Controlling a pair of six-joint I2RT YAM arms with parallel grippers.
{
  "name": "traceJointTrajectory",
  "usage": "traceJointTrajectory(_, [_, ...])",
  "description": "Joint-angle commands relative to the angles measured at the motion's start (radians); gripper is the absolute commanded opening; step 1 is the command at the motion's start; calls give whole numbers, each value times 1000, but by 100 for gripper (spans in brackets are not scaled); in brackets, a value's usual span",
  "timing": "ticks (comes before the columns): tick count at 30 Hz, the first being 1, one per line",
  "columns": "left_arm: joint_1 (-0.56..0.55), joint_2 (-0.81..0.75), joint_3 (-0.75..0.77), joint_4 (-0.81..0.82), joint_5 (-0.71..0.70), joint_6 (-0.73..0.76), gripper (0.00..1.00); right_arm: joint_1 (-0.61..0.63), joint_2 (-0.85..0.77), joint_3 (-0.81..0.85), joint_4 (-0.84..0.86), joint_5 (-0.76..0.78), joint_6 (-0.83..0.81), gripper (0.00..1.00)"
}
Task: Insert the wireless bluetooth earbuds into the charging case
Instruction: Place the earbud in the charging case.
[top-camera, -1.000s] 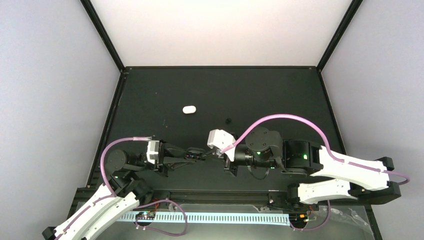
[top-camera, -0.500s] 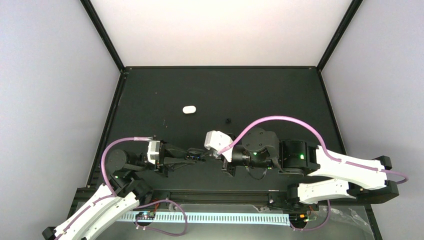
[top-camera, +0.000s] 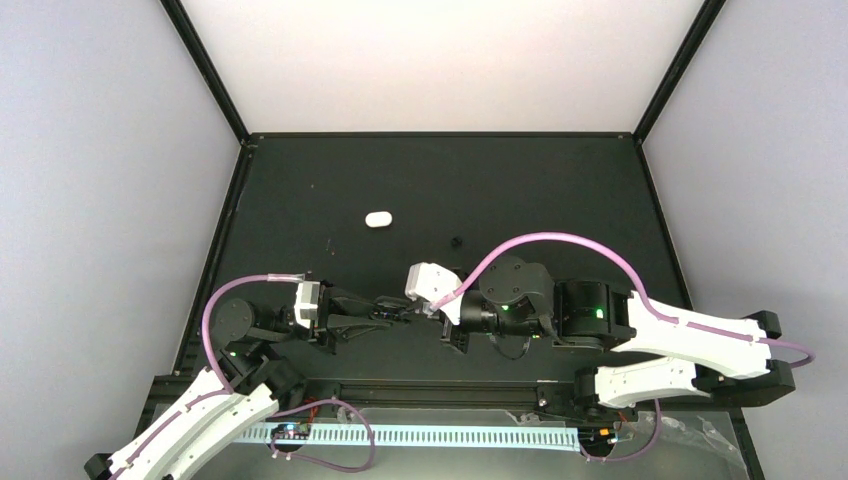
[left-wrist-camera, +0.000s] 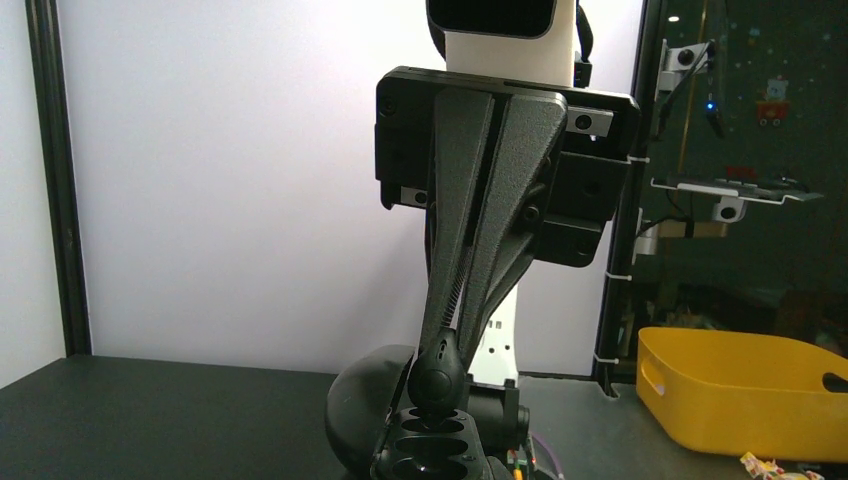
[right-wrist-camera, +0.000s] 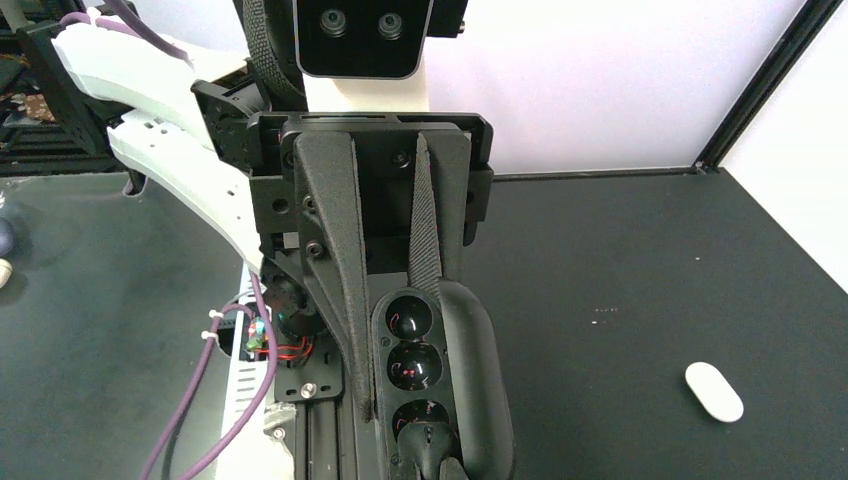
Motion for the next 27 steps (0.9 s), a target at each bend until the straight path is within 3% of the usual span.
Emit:
traceJointTrajectory(1, [-3, -2, 10, 34, 24, -13, 2, 10, 5, 17, 13, -3, -18, 1])
traceJointTrajectory(27, [-3, -2, 10, 57, 40, -32, 1, 10, 29, 23, -20, -13, -34, 5])
